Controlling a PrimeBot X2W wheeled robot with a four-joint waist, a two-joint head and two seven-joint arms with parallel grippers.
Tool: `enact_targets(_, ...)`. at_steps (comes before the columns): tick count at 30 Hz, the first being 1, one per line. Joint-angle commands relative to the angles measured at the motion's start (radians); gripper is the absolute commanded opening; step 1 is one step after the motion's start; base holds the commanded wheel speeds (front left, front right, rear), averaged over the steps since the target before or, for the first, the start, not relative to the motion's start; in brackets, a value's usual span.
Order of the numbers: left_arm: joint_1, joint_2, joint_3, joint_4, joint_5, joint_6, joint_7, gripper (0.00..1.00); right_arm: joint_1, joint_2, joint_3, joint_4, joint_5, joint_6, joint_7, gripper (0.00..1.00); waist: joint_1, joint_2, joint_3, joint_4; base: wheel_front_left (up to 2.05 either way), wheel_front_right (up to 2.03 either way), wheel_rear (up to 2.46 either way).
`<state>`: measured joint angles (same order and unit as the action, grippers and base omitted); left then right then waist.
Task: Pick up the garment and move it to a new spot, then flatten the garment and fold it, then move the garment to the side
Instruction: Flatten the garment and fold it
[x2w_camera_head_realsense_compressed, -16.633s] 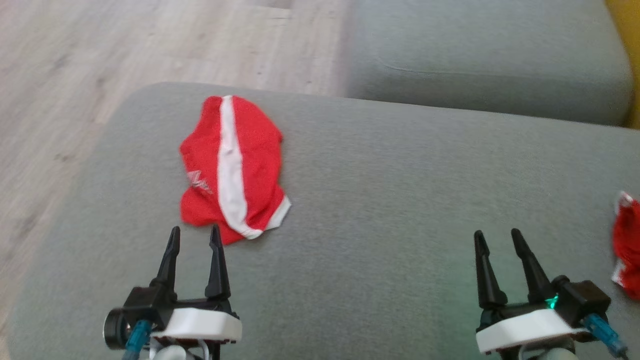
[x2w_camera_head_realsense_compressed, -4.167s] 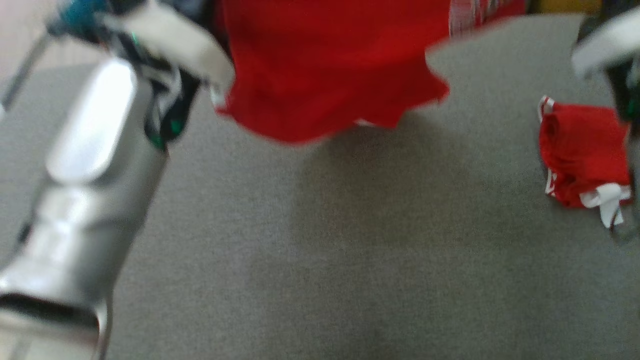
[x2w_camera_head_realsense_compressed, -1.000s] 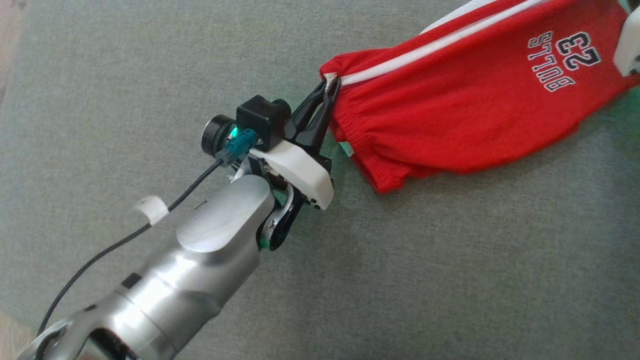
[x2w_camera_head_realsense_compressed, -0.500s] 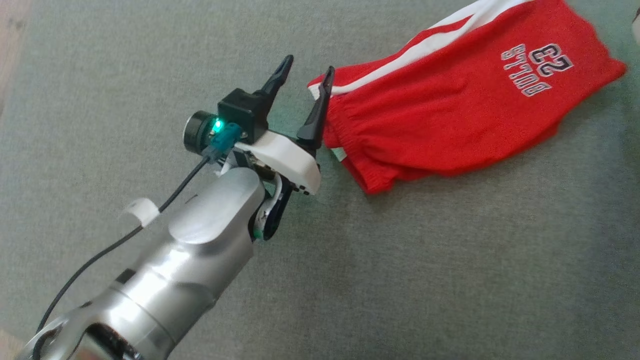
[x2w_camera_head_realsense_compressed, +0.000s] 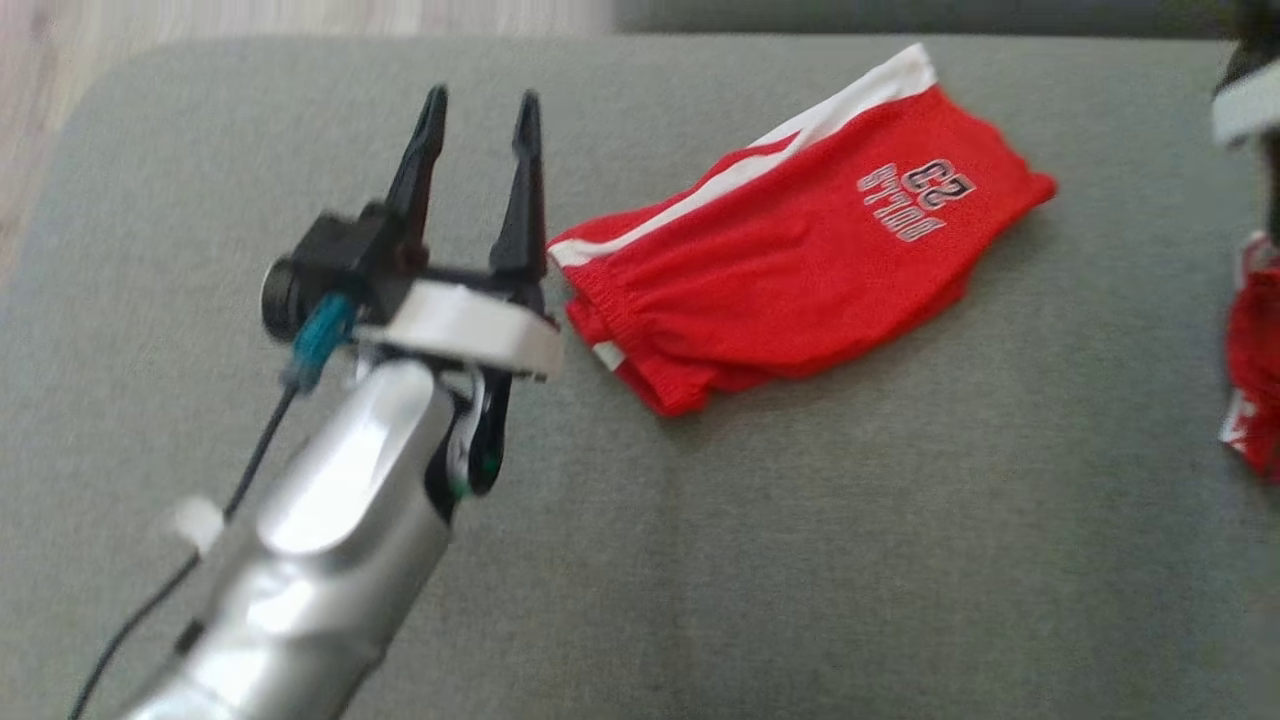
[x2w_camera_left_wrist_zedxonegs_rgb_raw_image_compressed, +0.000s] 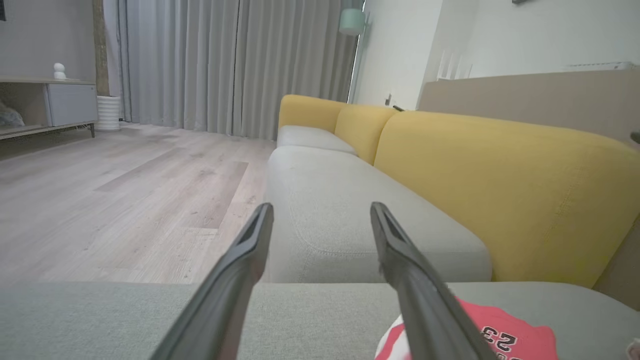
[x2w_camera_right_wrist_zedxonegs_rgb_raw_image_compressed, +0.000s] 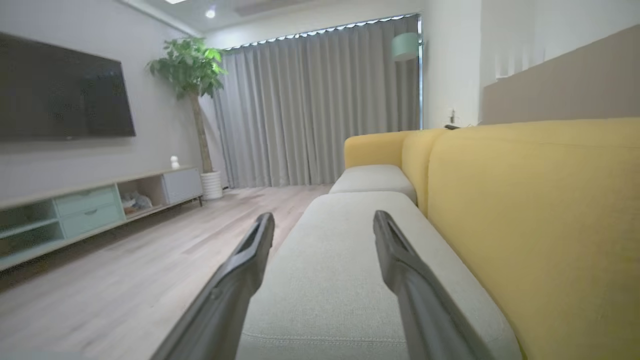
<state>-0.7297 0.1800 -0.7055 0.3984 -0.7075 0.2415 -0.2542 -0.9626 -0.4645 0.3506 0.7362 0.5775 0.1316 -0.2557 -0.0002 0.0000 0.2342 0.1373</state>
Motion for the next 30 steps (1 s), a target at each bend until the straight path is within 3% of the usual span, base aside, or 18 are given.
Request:
enact_targets(1,0.025,0.03,0.067,-0.053,0.026,0.011,-0.007,1.0,0.09,0.035,-0.057,-0.076,-0.022,-0.001,-0.006,1.0,0.0002,0.0,-0.055,-0.045,0.0,0.0,0.0)
enact_targets(6,0.176,0.024,0.149,-0.114,0.106,0.004,-0.007,1.0,0.362,0.166,-0.222,-0.246,-0.114,-0.001,-0.006,1.0,0.0002,0.0,-0.116,-0.079,0.0,0.0,0.0)
enact_targets(16,0.465,-0.04,0.255,-0.124,0.248,-0.045,-0.008,1.0,0.78,0.376,-0.311,-0.437,-0.258,-0.001,0.004,1.0,0.0002,0.0,-0.173,-0.111,0.0,0.0,0.0)
enact_targets(24,0.515,-0.087,0.335,-0.134,0.319,-0.093,-0.008,1.0,0.836,0.403,-0.33,-0.519,-0.289,-0.001,0.043,1.0,0.0002,0.0,-0.137,-0.104,0.0,0.0,0.0)
enact_targets(30,0.474,-0.107,0.356,-0.128,0.351,-0.126,-0.008,1.0,0.767,0.375,-0.357,-0.537,-0.324,-0.001,0.135,1.0,0.0002,0.0,-0.081,-0.07,0.0,0.0,0.0)
